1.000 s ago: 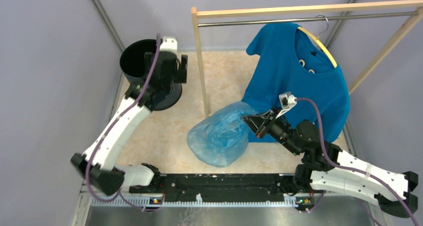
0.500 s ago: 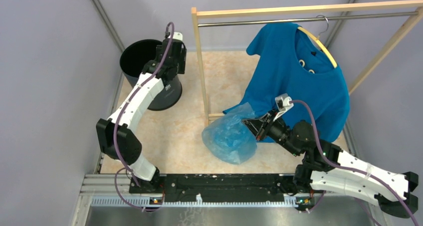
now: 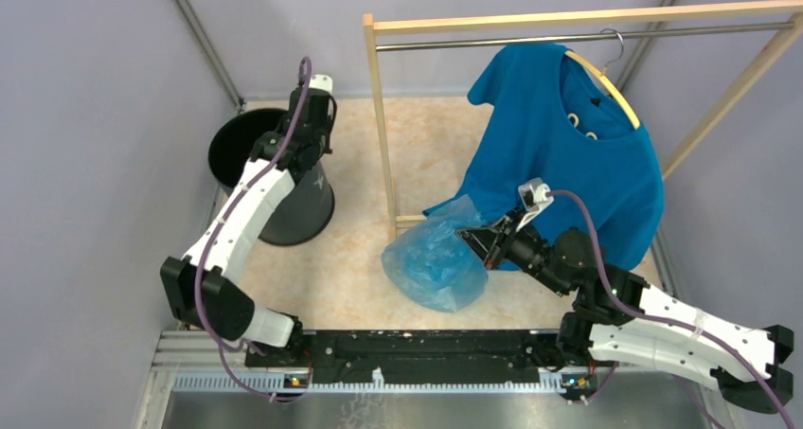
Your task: Put the trash bags into the trash bin
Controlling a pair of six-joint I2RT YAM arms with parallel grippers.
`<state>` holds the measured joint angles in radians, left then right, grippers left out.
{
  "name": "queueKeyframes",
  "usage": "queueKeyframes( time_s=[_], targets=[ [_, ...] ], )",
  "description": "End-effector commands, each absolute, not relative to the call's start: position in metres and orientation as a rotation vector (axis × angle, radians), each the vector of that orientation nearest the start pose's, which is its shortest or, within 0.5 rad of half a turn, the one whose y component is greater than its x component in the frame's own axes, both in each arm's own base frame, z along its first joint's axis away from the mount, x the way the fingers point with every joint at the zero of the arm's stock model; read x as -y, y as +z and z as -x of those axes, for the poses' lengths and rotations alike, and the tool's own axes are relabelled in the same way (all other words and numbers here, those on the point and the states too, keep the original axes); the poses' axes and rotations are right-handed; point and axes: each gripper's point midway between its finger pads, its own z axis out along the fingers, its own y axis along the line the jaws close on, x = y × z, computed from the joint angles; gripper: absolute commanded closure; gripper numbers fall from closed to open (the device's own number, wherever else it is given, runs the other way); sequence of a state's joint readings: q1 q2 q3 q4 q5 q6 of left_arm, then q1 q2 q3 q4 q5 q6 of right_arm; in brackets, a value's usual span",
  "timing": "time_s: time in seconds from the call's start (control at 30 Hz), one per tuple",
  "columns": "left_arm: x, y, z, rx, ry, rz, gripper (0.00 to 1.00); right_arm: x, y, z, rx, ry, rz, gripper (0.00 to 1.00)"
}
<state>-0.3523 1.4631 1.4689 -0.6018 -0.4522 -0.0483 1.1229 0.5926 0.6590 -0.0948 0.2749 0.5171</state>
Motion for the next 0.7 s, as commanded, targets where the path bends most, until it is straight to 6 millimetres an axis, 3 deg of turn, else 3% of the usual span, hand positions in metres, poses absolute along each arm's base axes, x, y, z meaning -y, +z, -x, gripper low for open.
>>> queueKeyframes(
  time_s=[0.0,0.2,0.33,0.5,0.67],
  targets=[
    [0.079,0.298,-0.366,-2.101,0.105,-0.132,1.0,-0.253,0.315,-0.15,-1.634,1.079,0.282,1.0],
    [0.104,0.293,-0.314,-2.165,-0.109,-0.266,1.0,-0.258,0.32,-0.152,-1.631,1.079,0.29,1.0],
    [0.132,0.287,-0.289,-2.17,-0.314,-0.35,1.0,-0.266,0.321,-0.153,-1.634,1.085,0.304,1.0],
    [0.159,0.295,-0.271,-2.134,-0.49,-0.399,1.0,-0.276,0.329,-0.154,-1.633,1.101,0.326,1.0],
    [0.156,0.267,-0.269,-2.199,-0.456,-0.407,1.0,-0.279,0.336,-0.153,-1.62,1.119,0.327,1.0]
  ],
)
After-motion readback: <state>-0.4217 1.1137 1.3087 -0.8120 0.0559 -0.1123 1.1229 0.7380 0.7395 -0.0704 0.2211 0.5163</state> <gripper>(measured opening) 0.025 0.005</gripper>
